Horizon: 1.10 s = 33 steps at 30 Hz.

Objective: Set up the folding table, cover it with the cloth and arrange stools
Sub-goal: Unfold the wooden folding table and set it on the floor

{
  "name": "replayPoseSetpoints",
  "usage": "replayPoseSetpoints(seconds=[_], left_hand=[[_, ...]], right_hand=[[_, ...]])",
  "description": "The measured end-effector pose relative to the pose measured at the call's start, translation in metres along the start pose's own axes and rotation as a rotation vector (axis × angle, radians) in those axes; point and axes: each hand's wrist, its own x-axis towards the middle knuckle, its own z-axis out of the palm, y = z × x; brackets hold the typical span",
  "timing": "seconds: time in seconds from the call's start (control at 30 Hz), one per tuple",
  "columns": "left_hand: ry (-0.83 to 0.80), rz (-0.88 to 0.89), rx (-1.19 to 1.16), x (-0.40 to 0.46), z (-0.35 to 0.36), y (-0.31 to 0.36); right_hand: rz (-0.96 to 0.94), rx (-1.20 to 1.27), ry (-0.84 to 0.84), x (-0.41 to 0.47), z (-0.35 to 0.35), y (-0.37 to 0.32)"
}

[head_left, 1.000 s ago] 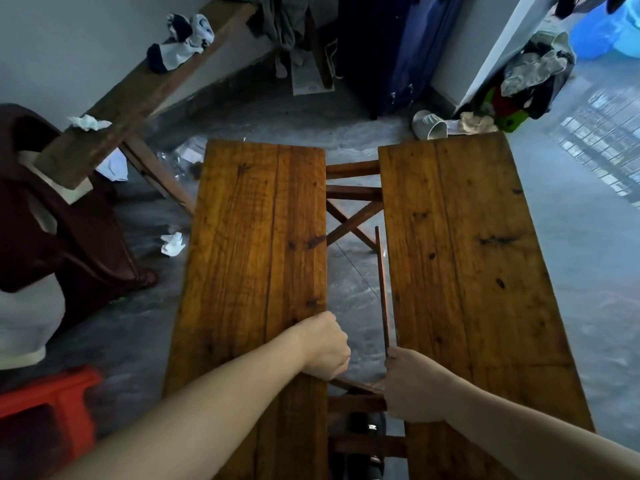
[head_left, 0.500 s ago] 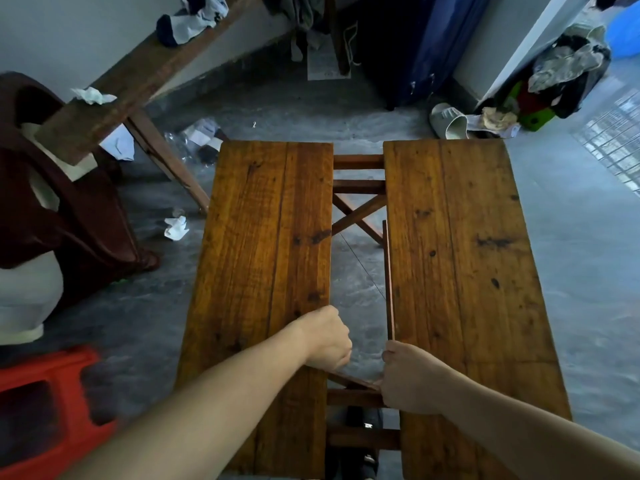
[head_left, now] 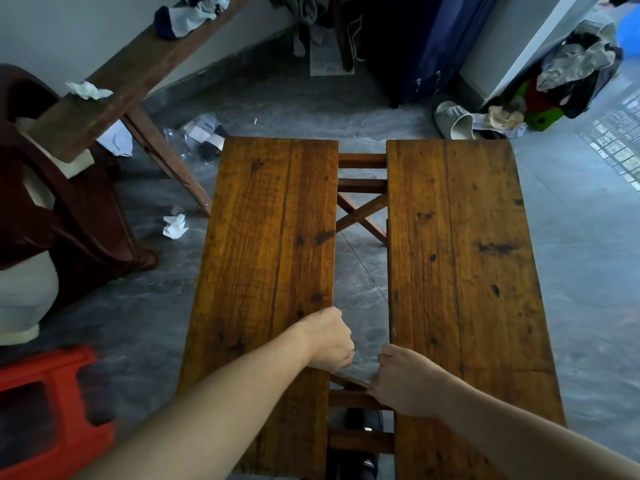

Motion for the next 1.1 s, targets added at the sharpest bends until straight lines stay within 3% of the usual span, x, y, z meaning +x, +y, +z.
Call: replayPoseSetpoints(seconds=[0.33,0.57,0.73,0.83,0.97,1.1], left_hand=[[-0.087,0.072,0.101,0.004,-0.010,-0.011],[-0.129,-0.036,0.014,0.005,-0.004,-0.010],[0.079,-0.253,-0.229,-0.001,0.014,-0.005],[0.219,-0.490,-0.417,-0.014,0.023,0.003],[0.191,-0.862,-0.580,-0.018,0.024,0.019],[0.134,-1.006,-0.654,-0.005,0.024,0.029]], right_hand=[[0.083,0.070,0.029,0.012,0.003,0.009],[0.135,0.011,0.109,0.002,0.008,0.018],[0.269,0.010,0.374,-0.007,0.008,0.026],[0.453,0.047,0.399,-0.015,0.004,0.030],[0.758,0.328,0.251,-0.019,-0.003,0.032],[0.789,0.460,0.313,-0.023,-0.010,0.029]])
